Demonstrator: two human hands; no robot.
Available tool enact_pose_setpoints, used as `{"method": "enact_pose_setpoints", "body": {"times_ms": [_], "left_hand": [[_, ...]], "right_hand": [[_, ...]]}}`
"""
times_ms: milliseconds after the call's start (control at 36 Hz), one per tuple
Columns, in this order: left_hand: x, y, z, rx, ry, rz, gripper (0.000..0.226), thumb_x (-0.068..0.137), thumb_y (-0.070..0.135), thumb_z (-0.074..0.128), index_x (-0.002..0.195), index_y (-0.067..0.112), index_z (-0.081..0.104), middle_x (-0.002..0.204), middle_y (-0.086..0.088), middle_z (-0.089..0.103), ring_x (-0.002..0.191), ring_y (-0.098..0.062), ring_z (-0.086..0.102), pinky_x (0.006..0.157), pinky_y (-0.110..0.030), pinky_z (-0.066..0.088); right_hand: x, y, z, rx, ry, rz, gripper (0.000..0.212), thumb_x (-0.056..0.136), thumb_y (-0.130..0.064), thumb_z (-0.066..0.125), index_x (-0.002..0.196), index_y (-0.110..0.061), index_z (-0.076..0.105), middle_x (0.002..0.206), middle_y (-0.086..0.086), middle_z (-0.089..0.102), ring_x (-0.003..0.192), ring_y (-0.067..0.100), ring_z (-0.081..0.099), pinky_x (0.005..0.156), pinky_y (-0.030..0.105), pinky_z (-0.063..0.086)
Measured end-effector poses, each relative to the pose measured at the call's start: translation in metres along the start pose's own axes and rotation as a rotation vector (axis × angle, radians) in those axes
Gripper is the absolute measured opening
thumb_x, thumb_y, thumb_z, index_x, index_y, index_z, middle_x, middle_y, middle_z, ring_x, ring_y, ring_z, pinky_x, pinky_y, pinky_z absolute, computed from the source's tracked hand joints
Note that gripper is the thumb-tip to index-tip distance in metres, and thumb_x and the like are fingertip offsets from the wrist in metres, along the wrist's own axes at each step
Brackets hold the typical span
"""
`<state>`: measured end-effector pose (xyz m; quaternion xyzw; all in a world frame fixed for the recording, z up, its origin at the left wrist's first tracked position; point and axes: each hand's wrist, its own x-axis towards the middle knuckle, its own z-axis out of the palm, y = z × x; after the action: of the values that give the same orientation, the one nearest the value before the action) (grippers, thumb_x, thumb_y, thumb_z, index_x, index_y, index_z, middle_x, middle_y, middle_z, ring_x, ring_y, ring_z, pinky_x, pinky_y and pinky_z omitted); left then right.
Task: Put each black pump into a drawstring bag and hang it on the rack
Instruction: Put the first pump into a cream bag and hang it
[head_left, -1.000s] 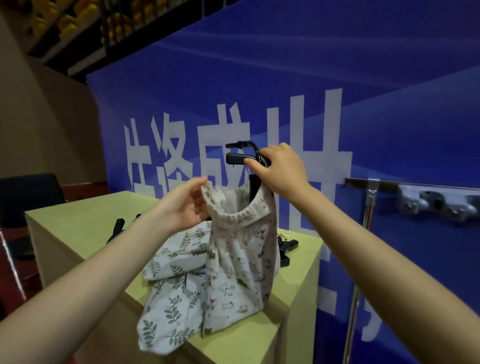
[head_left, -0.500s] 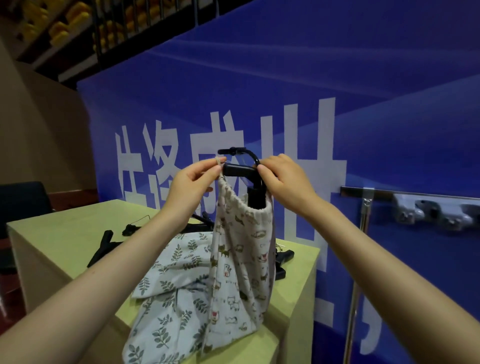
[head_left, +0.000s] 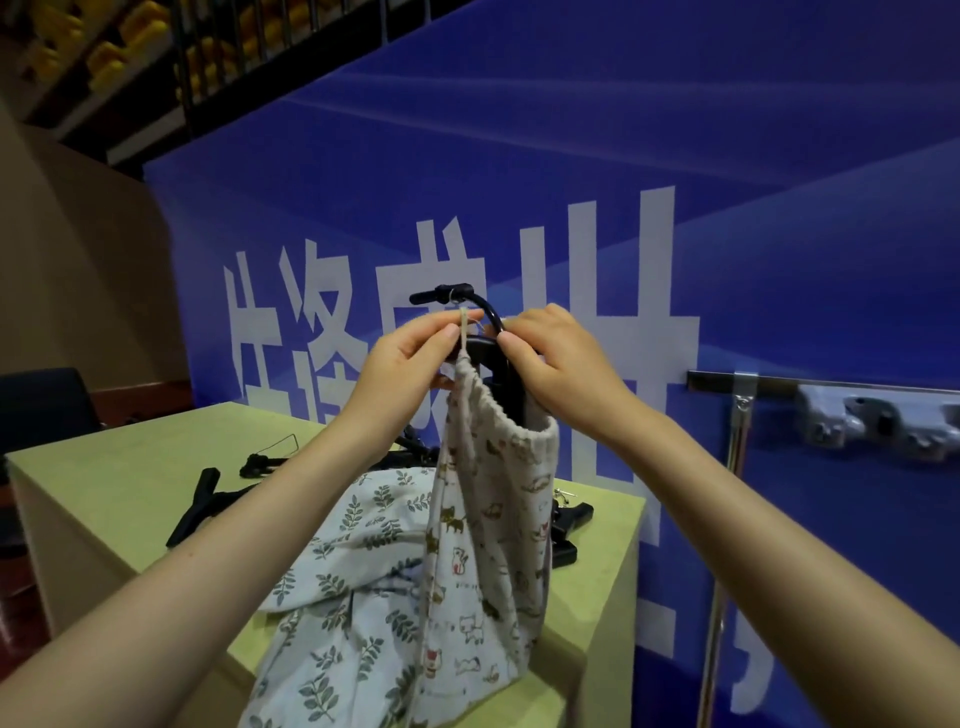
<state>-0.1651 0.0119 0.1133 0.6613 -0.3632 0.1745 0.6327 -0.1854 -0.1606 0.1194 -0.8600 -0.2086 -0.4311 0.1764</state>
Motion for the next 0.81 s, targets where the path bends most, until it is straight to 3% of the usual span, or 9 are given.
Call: {"method": "enact_pose_setpoints", "body": {"times_ms": [111, 194, 278, 333, 444, 583, 639, 722, 806], "left_hand": [[0.009, 0.005, 0.005, -0.106, 0.063, -0.118, 0.027, 0.100, 0.023, 0.046, 0.111, 0.018, 0.070, 0.094, 0.003, 0.072, 0.084, -0.011, 0.068, 0.066, -0.022, 0.053], [0.010, 0.003, 0.009, -0.131, 0.082, -0.134, 0.029, 0.101, 0.023, 0.042, 0.106, 0.021, 0.071, 0.096, -0.001, 0.068, 0.092, -0.015, 0.065, 0.070, -0.027, 0.054], [0.008, 0.001, 0.013, -0.163, 0.102, -0.129, 0.033, 0.102, 0.021, 0.038, 0.101, 0.026, 0.071, 0.096, -0.003, 0.064, 0.095, -0.018, 0.061, 0.079, -0.034, 0.054], [0.007, 0.001, 0.014, -0.193, 0.136, -0.126, 0.036, 0.102, 0.018, 0.035, 0.099, 0.027, 0.070, 0.093, -0.005, 0.062, 0.090, -0.017, 0.061, 0.071, -0.028, 0.054], [0.006, 0.002, 0.010, -0.202, 0.188, -0.119, 0.037, 0.102, 0.017, 0.033, 0.100, 0.028, 0.068, 0.091, -0.005, 0.059, 0.089, -0.017, 0.060, 0.072, -0.028, 0.051], [0.004, 0.004, 0.006, -0.253, 0.207, -0.122, 0.035, 0.103, 0.021, 0.034, 0.105, 0.025, 0.068, 0.107, -0.004, 0.067, 0.099, -0.018, 0.065, 0.087, -0.035, 0.051], [0.003, 0.007, 0.008, -0.335, 0.221, -0.112, 0.033, 0.103, 0.021, 0.034, 0.107, 0.021, 0.068, 0.098, -0.003, 0.070, 0.088, -0.014, 0.070, 0.078, -0.031, 0.054], [0.002, 0.011, 0.010, -0.441, 0.207, -0.119, 0.031, 0.103, 0.022, 0.036, 0.110, 0.017, 0.066, 0.083, 0.001, 0.074, 0.076, -0.013, 0.071, 0.067, -0.028, 0.057], [0.000, 0.012, 0.013, -0.445, 0.170, -0.138, 0.033, 0.103, 0.021, 0.034, 0.114, 0.018, 0.065, 0.106, -0.004, 0.070, 0.083, -0.015, 0.071, 0.072, -0.031, 0.056]], "right_hand": [[-0.004, -0.007, 0.002, 0.295, 0.057, 0.056, 0.035, 0.096, -0.030, 0.037, 0.103, -0.009, 0.064, 0.107, 0.001, 0.056, 0.106, 0.012, 0.042, 0.092, 0.020, 0.034], [-0.004, -0.005, 0.007, 0.300, 0.142, 0.183, 0.033, 0.095, -0.032, 0.056, 0.124, -0.019, 0.060, 0.122, -0.006, 0.040, 0.123, 0.011, 0.030, 0.107, 0.032, 0.032], [-0.001, -0.007, 0.009, 0.045, 0.330, 0.228, 0.028, 0.091, -0.034, 0.063, 0.116, -0.021, 0.067, 0.108, -0.006, 0.039, 0.106, 0.009, 0.029, 0.096, 0.031, 0.027], [0.002, -0.012, 0.003, 0.077, 0.382, 0.202, 0.019, 0.090, -0.028, 0.064, 0.107, -0.022, 0.071, 0.094, -0.005, 0.046, 0.096, 0.010, 0.037, 0.088, 0.033, 0.037], [0.013, -0.024, -0.026, 0.499, 0.180, 0.312, 0.012, 0.089, -0.016, 0.064, 0.086, -0.023, 0.074, 0.085, 0.001, 0.070, 0.084, 0.022, 0.066, 0.076, 0.036, 0.059], [0.022, -0.031, -0.042, 0.716, -0.143, 0.407, 0.014, 0.090, -0.013, 0.062, 0.094, -0.019, 0.074, 0.092, 0.000, 0.070, 0.088, 0.014, 0.066, 0.076, 0.027, 0.057], [0.021, -0.035, -0.039, 0.732, -0.127, 0.403, 0.014, 0.092, -0.015, 0.061, 0.096, -0.020, 0.074, 0.083, -0.005, 0.067, 0.078, 0.006, 0.062, 0.067, 0.022, 0.053], [0.020, -0.038, -0.032, 0.654, -0.034, 0.348, 0.014, 0.094, -0.015, 0.059, 0.096, -0.019, 0.073, 0.084, -0.005, 0.067, 0.080, 0.005, 0.060, 0.074, 0.030, 0.054], [0.021, -0.043, -0.024, 0.526, 0.038, 0.269, 0.017, 0.093, -0.016, 0.059, 0.085, -0.022, 0.073, 0.072, 0.006, 0.066, 0.068, 0.019, 0.061, 0.072, 0.042, 0.055]]}}
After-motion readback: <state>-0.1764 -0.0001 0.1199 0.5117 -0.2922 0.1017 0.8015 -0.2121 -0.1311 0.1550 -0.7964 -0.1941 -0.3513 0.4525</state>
